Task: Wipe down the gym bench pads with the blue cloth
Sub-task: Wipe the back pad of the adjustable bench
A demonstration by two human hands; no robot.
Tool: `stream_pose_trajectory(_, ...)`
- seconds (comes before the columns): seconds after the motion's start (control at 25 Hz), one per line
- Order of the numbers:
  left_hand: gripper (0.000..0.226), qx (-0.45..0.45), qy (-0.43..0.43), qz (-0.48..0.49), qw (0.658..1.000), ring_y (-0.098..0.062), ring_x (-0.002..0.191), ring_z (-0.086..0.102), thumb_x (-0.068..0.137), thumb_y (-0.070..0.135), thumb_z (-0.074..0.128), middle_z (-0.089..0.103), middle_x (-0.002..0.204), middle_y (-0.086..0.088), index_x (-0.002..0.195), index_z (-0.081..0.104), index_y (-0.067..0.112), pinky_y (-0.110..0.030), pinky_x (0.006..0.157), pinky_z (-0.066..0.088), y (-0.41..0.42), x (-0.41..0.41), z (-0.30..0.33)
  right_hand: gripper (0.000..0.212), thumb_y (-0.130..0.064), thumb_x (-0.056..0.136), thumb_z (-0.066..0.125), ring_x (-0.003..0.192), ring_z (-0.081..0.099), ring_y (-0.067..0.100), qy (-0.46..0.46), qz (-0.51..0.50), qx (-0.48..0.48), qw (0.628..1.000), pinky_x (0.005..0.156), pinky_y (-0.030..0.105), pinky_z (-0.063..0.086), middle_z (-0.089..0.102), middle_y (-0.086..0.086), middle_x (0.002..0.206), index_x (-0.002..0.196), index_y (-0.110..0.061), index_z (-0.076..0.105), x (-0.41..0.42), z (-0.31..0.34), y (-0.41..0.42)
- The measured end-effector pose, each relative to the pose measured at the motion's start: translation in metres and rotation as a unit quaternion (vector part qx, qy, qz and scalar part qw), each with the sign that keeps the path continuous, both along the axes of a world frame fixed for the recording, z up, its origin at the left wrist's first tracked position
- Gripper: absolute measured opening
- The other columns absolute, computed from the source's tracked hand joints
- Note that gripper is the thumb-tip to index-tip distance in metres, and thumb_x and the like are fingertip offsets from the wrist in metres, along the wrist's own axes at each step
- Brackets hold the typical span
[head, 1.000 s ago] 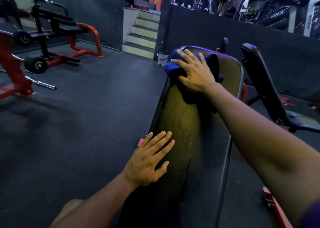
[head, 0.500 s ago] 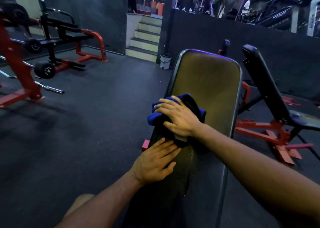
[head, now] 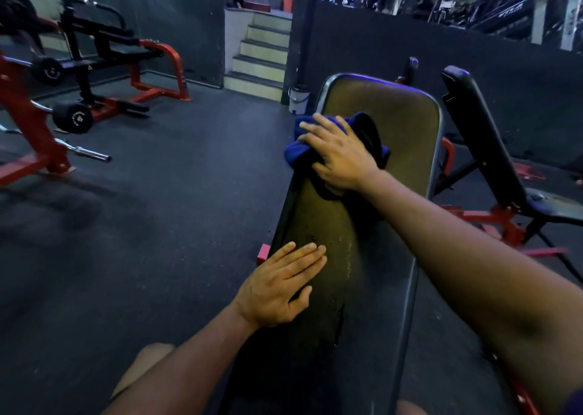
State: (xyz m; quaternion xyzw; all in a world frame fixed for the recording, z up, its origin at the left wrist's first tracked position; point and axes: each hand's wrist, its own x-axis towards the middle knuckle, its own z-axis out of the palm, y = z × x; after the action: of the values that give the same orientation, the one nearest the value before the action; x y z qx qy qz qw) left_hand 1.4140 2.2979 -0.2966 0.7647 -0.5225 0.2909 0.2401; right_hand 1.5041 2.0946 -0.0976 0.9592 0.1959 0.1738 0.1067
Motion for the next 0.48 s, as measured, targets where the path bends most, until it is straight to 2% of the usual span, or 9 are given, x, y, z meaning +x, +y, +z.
stream_pose_trajectory(0.12, 0.056, -0.007, 0.002, -0.008, 1.0, -0.016, 0.151, 0.033, 0.095, 0.023, 0.058, 0.041, 0.16, -0.004, 0.149, 0.05, 0.011, -0.039, 0.126, 0.022, 0.001, -0.003, 0.002, 0.058, -0.033, 0.077, 0.05, 0.147, 0.027, 0.021, 0.019, 0.059, 0.048, 0.997, 0.12, 0.045, 0.013, 0.047, 0.0, 0.149, 0.132, -0.018, 0.056, -0.031, -0.022, 0.011)
stream_pose_trajectory(0.2, 0.055, -0.002, 0.004, -0.001, 1.0, -0.015, 0.151, 0.034, 0.095, 0.025, 0.058, 0.043, 0.159, -0.003, 0.149, 0.051, 0.012, -0.038, 0.126, 0.022, 0.002, -0.005, 0.005, 0.057, -0.029, 0.079, 0.052, 0.145, 0.033, 0.021, 0.063, 0.062, 0.109, 0.99, 0.12, 0.041, 0.014, 0.051, 0.005, 0.146, 0.134, -0.014, 0.056, -0.053, -0.03, 0.024)
stream_pose_trajectory(0.28, 0.053, 0.004, 0.012, 0.008, 1.0, -0.014, 0.149, 0.036, 0.097, 0.028, 0.056, 0.046, 0.157, -0.002, 0.148, 0.053, 0.013, -0.037, 0.126, 0.022, 0.002, -0.006, 0.008, 0.052, -0.027, 0.081, 0.054, 0.134, 0.046, 0.026, 0.107, 0.064, 0.164, 0.979, 0.116, 0.04, 0.026, 0.058, 0.012, 0.136, 0.131, -0.01, 0.058, -0.075, -0.031, 0.037)
stream_pose_trajectory(0.36, 0.05, 0.006, 0.016, 0.016, 1.0, -0.013, 0.147, 0.039, 0.097, 0.029, 0.055, 0.051, 0.152, -0.001, 0.144, 0.057, 0.014, -0.036, 0.125, 0.024, 0.002, -0.009, 0.012, 0.043, -0.027, 0.08, 0.056, 0.112, 0.059, 0.027, 0.047, 0.068, 0.196, 0.977, 0.103, 0.042, 0.039, 0.066, 0.009, 0.117, 0.118, -0.008, 0.062, -0.103, -0.027, 0.03)
stream_pose_trajectory(0.44, 0.046, -0.007, 0.015, 0.022, 1.0, -0.013, 0.143, 0.045, 0.096, 0.027, 0.055, 0.052, 0.15, 0.0, 0.14, 0.061, 0.014, -0.036, 0.122, 0.03, 0.001, -0.013, 0.019, 0.043, -0.027, 0.076, 0.054, 0.107, 0.06, 0.025, -0.078, 0.047, 0.266, 0.96, 0.1, 0.041, 0.042, 0.066, 0.005, 0.112, 0.114, -0.009, 0.063, -0.137, -0.027, 0.002)
stream_pose_trajectory(0.48, 0.045, -0.016, 0.009, 0.022, 1.0, -0.013, 0.142, 0.047, 0.096, 0.026, 0.056, 0.051, 0.15, 0.001, 0.139, 0.061, 0.014, -0.036, 0.122, 0.031, -0.001, -0.016, 0.024, 0.042, -0.024, 0.075, 0.053, 0.107, 0.059, 0.023, -0.13, 0.02, 0.322, 0.937, 0.101, 0.042, 0.042, 0.065, 0.003, 0.112, 0.114, -0.01, 0.062, -0.154, -0.029, -0.017)
